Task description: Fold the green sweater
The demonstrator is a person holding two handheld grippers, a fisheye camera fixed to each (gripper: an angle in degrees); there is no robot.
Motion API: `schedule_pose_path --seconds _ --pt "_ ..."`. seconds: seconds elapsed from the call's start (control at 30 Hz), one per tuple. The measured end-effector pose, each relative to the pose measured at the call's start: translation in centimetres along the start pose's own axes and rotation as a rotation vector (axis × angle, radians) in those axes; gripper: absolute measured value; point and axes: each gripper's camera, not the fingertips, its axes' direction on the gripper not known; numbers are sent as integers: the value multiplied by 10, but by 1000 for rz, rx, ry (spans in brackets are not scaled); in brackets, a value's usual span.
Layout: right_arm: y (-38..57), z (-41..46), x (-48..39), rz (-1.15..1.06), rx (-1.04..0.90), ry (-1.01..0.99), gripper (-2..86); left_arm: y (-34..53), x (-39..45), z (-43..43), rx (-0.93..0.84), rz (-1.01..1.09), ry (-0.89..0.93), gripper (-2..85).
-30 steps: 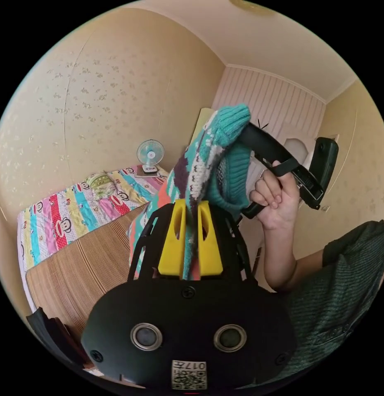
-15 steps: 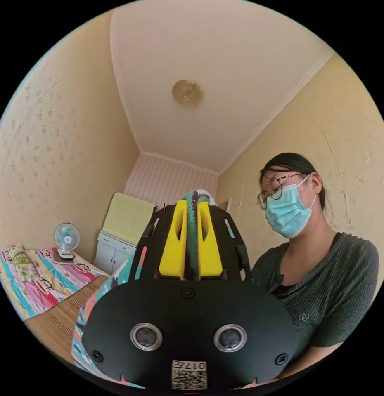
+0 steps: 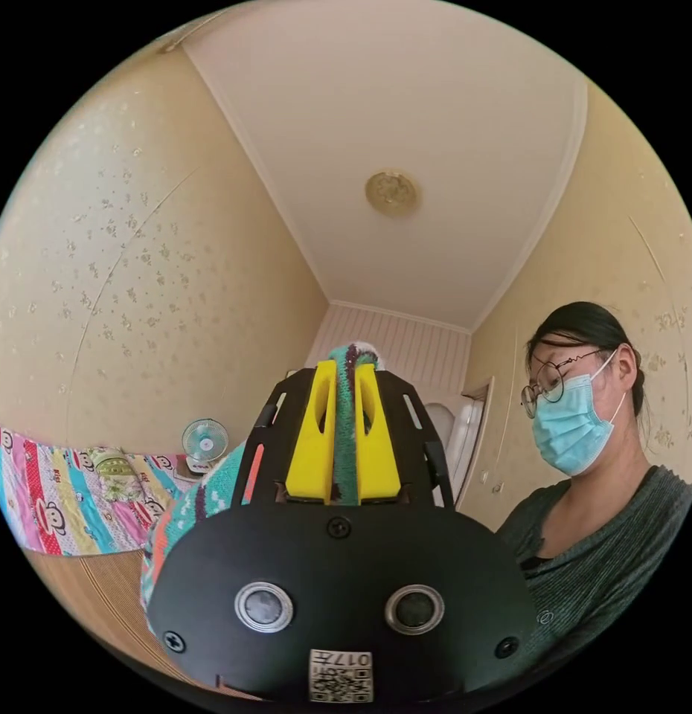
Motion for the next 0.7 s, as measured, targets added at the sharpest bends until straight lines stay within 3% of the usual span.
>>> schedule_pose_path --seconds 0.2,0.27,0.33,0.4,0.47,0.53,0.6,0.7 --pt "-58 9 -11 78 -105 449 39 -22 -20 -18 -10 -88 -136 43" --pt "-82 -3 -18 103 -100 617 33 -42 -25 -21 -171 -92 -195 43" --pt "-105 -25 -30 124 -26 755 30 -54 -21 -33 -302 -102 -294 43" --pt "-124 -75 -56 187 263 828 26 -62 -10 -45 -457 -59 -386 43" --pt "-140 -96 -80 171 377 846 24 -61 2 -51 -655 -50 -378 42" --pt "-161 -96 -104 140 430 923 21 -59 9 -51 -714 -75 -361 42" --pt "-192 -90 -139 34 484 1016 18 -66 16 -51 -701 -114 -366 42" --pt "-238 -98 -171 -48 591 1117 16 -97 28 -56 -549 -107 -456 41"
